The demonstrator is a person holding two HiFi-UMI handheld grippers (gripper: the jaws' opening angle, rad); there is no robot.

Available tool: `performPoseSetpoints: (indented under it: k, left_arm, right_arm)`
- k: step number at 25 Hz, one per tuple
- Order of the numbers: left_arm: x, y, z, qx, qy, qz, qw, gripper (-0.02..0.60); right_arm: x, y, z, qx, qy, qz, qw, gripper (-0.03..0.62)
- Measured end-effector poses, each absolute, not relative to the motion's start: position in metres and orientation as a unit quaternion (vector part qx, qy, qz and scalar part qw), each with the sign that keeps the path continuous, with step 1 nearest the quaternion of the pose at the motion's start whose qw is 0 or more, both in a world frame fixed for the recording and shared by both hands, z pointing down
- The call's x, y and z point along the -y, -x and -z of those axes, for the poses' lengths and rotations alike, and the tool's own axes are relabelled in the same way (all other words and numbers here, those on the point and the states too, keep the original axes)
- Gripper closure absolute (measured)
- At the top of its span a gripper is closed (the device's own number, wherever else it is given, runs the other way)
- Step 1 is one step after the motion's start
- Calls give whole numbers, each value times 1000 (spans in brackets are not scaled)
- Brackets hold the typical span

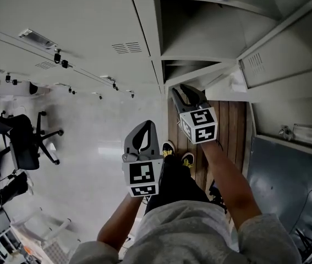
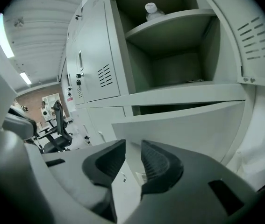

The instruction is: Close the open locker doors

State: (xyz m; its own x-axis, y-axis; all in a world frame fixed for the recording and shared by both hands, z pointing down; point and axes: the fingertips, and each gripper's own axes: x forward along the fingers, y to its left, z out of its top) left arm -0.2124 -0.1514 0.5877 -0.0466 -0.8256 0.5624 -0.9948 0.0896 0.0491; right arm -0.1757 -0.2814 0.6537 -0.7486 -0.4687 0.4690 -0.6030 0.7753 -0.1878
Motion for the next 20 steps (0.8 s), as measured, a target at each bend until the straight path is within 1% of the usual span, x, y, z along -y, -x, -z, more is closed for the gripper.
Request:
performPoseSetpoints:
  k: [5, 9, 13, 20]
  left_arm:
    - [152, 224, -591, 703, -646, -182, 236, 572]
    - [150, 231, -594, 703, -644, -185, 240, 572]
    - [153, 238, -595, 705, -642, -182, 240, 572]
    - [157, 243, -592, 708, -641, -177, 236, 572]
  right_arm:
    - [322, 189, -657, 907, -327, -134, 229, 493]
    - [337, 197, -657, 898, -346, -153, 223, 504]
    - [347, 200, -659, 890, -366, -145, 228, 525]
    - [354, 202, -658, 887, -372, -140, 234, 539]
